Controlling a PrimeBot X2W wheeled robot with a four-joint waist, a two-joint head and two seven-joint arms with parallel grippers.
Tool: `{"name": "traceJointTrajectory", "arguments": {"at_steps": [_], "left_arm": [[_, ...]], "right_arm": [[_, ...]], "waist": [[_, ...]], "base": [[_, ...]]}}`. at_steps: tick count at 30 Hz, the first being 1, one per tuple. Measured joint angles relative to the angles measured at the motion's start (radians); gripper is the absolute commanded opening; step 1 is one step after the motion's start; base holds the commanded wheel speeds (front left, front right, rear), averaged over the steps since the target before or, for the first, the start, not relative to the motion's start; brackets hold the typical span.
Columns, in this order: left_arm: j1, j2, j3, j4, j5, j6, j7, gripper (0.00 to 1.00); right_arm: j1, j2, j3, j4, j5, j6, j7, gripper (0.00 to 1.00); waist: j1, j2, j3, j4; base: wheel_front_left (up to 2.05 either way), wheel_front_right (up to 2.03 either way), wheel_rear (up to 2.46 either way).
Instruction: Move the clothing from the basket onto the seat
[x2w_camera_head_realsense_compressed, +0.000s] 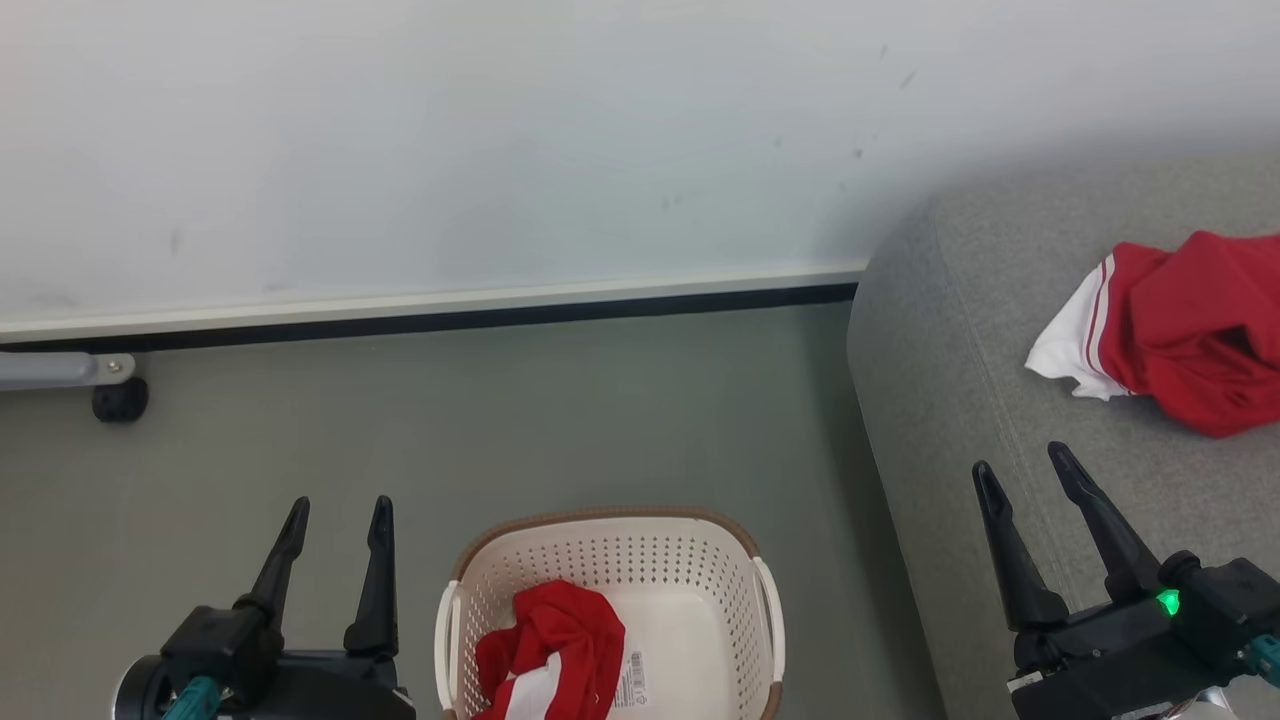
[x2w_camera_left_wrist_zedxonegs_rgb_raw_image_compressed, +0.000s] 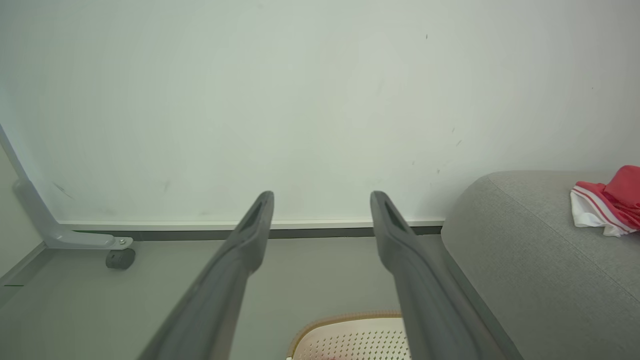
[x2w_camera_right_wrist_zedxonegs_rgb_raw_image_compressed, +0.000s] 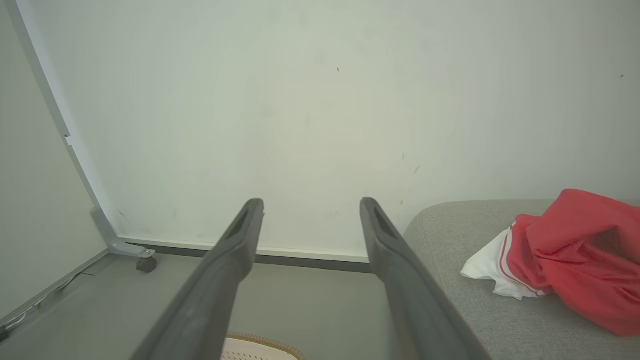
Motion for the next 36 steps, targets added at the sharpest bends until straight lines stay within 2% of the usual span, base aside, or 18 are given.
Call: {"name": "traceJointTrajectory", "arguments": {"at_steps": [13,25,36], "left_arm": [[-0.087,0.016,-0.015,0.007,0.017,-0.011,0.001,1.0],[-0.233,0.038,-0.057,0.167,0.043,-0.073,0.074,1.0],[-0.337,0.019,-0.11,0.332,0.042,-0.13,0.154,1.0]], "right_arm": [[-0.031,0.023,-0.002,-0.038,-0.008,0.0,0.0,1.0],[-0.136,0.073,0.002,-0.046,-0.018,0.01,-0.003,1.0],[-0.2,0.114,0.004,-0.052,-0.018,0.027,-0.003,1.0]], "waist": [[0.0001,0.0001,0.12,-0.048],[0.0002,0.0001,0.279,-0.115],[0.0001,0.0001,0.397,-0.174]], "base": [[0.0,0.0,0.0],[0.0,0.0,0.0],[0.0,0.0,0.0]]}}
